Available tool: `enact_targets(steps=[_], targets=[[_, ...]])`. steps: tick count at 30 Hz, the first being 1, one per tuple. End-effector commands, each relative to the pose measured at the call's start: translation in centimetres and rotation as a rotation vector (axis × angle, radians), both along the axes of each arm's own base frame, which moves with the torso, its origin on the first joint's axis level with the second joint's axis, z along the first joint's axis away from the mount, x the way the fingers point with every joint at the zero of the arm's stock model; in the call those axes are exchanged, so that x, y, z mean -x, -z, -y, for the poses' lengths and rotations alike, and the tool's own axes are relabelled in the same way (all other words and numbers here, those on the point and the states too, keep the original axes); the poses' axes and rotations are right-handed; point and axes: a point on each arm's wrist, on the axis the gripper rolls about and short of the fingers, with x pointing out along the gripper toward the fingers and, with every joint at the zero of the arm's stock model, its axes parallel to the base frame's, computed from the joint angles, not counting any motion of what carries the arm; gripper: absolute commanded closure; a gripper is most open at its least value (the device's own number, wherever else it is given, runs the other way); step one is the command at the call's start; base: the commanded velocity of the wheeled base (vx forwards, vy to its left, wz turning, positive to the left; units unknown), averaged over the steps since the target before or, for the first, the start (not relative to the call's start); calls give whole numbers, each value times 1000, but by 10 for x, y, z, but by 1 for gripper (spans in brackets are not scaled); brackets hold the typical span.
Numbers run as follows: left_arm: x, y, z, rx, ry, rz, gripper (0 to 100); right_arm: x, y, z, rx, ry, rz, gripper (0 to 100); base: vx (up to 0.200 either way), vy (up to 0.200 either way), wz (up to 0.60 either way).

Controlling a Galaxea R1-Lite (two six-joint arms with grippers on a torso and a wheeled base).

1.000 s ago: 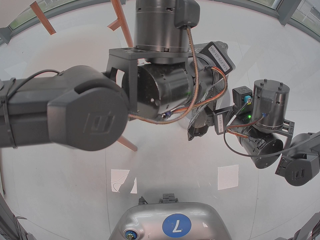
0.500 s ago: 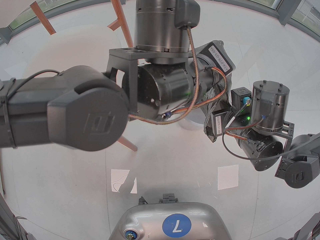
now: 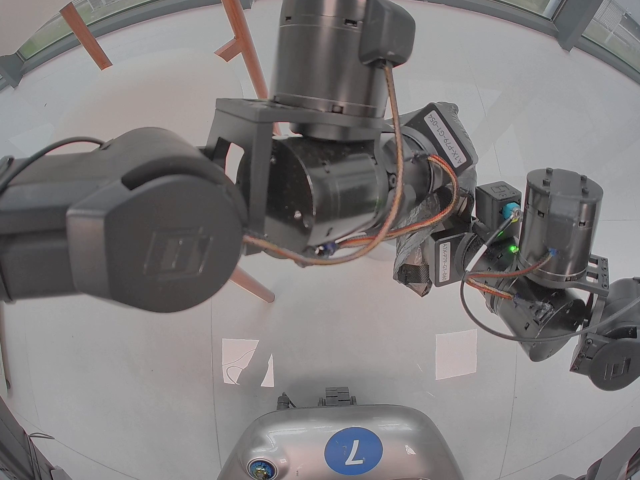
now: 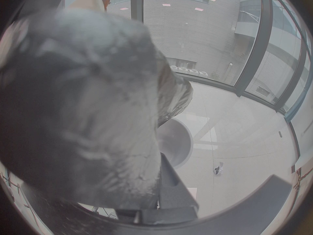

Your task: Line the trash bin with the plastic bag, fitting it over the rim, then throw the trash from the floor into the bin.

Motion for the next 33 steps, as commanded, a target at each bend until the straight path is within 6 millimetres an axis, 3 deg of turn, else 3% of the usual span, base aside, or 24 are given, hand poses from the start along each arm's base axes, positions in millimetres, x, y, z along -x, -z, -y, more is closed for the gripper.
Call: enact_targets(steps=[1, 9, 21, 33], targets=[[0, 1, -1, 0, 4, -1, 100, 0, -1, 4, -5, 5, 2, 100, 0, 0, 0], [-1, 0, -1, 4, 22, -4, 100, -2, 1, 7, 0, 19, -4, 100, 0, 0, 0], [0, 0, -1, -2, 21, 5, 100, -2, 2, 7, 2, 17, -6, 100, 0, -200, 0], [1, 0, 0, -2, 6, 3, 100, -3, 4, 6, 6, 11, -11, 100, 0, 0, 0]])
